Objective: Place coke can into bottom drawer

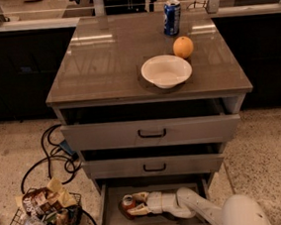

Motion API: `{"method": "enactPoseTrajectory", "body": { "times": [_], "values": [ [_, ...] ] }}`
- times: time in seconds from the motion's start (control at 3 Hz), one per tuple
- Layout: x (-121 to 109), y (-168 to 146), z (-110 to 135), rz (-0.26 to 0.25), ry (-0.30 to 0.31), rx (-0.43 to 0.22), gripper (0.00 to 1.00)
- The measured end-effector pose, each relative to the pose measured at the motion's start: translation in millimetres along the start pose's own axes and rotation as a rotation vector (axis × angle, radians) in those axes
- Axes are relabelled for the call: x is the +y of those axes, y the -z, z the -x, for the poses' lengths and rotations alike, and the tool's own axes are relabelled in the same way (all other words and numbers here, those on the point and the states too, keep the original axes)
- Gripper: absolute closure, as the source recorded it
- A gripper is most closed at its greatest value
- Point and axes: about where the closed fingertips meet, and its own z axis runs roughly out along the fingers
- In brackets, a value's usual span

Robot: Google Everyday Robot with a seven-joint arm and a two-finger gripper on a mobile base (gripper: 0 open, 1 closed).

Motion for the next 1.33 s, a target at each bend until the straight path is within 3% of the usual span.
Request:
{"method": "enactPoseTrajectory", "body": {
  "times": [0.67,1.0,1.33],
  "values": [
    [2.8,-4.0,0.6,0.007,-0.002,-0.003,0.29],
    [4.6,-6.7,1.0,0.011,-0.003,-0.004,0.01],
    [5.0,-7.3,1.1,0.012,-0.003,-0.005,0.00]
  ]
}}
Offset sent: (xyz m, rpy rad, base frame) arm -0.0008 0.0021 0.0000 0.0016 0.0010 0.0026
